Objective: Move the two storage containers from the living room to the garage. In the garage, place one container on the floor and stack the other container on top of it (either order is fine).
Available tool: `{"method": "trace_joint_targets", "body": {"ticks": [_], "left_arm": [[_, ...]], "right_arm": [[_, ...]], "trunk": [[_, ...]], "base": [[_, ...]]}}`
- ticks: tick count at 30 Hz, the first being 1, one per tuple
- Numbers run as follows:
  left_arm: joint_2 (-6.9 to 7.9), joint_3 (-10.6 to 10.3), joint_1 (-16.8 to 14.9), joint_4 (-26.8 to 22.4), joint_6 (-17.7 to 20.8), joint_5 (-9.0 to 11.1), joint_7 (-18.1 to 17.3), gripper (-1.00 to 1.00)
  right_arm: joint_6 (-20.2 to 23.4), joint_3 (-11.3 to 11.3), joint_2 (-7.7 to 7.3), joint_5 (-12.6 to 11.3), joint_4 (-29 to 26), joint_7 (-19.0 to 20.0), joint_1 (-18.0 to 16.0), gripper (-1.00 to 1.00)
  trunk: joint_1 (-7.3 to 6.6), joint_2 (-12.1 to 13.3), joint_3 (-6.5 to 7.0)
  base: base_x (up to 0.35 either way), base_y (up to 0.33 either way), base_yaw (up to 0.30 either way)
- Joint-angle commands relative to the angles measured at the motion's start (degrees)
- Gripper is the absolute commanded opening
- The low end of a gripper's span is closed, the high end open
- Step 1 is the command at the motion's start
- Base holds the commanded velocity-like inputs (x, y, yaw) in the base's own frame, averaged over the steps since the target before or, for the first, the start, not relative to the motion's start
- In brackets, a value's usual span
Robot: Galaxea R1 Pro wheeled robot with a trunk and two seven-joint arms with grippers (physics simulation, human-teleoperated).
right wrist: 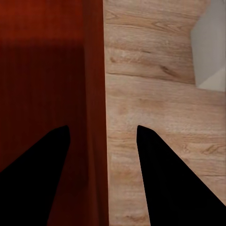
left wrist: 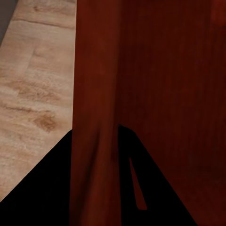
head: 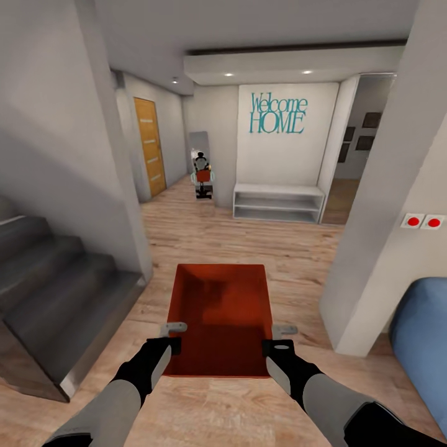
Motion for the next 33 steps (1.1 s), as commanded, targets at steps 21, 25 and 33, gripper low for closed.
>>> {"method": "trace_joint_targets", "body": {"ticks": [21, 25, 33], "left_arm": [[0.41, 0.02, 0.01, 0.33, 0.37, -0.33, 0.20, -1.00], [0.41, 0.02, 0.01, 0.33, 0.37, -0.33, 0.20, -1.00], [0.41, 0.02, 0.01, 0.33, 0.37, -0.33, 0.20, -1.00]], "right_arm": [[0.24, -1.41, -0.06, 0.66, -1.78, -0.03, -0.11, -1.00], [0.24, -1.41, -0.06, 0.66, -1.78, -0.03, -0.11, -1.00], [0.23, -1.41, -0.08, 0.66, -1.78, -0.03, -0.11, -1.00]], "trunk": [[0.07, -0.13, -0.13], [0.07, -0.13, -0.13], [0.07, -0.13, -0.13]], "base": [[0.323, 0.000, 0.000], [0.323, 0.000, 0.000], [0.323, 0.000, 0.000]]}}
